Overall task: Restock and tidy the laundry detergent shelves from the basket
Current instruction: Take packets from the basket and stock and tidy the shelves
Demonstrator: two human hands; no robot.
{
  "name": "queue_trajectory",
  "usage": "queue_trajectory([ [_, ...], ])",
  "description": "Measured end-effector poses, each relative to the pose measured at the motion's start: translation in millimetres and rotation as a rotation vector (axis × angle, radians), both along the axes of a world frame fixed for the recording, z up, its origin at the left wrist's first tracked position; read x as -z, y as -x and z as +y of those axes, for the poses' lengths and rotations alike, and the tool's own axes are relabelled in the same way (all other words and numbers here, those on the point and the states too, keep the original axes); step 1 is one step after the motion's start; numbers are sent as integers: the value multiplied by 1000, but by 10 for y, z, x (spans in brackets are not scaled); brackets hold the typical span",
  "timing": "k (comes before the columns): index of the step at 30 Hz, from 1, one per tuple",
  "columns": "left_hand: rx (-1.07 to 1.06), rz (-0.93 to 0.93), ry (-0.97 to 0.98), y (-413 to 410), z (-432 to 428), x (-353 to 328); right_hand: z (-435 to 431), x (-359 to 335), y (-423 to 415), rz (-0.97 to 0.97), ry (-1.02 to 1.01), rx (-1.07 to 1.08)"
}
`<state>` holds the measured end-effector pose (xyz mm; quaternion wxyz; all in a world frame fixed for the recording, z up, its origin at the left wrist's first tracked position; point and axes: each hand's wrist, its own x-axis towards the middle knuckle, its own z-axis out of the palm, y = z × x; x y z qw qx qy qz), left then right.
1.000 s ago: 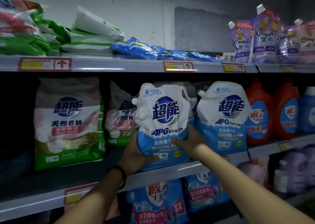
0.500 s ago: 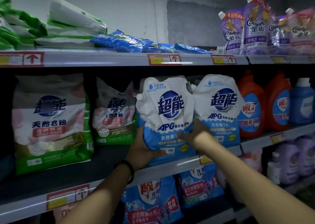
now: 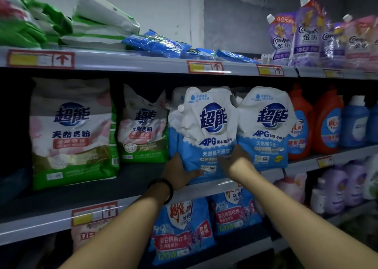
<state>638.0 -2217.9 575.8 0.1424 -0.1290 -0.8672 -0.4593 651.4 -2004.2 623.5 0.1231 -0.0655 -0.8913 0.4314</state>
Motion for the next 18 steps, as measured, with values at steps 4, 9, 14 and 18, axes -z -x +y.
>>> queue_trajectory([
  [4, -163, 150, 329, -298, -471, -53, -328, 114, -342, 381, -81, 35],
  [9, -440, 384, 812, -708, -1611, -119, -1113, 175, -556, 478, -147, -275],
  [14, -760, 415, 843, -1086, -2600, -70, -1945, 353, -520, 406, -216, -581],
  [18, -870, 354, 535, -1179, -2832, 48, -2563, 380, -303, 336, -246, -656],
])
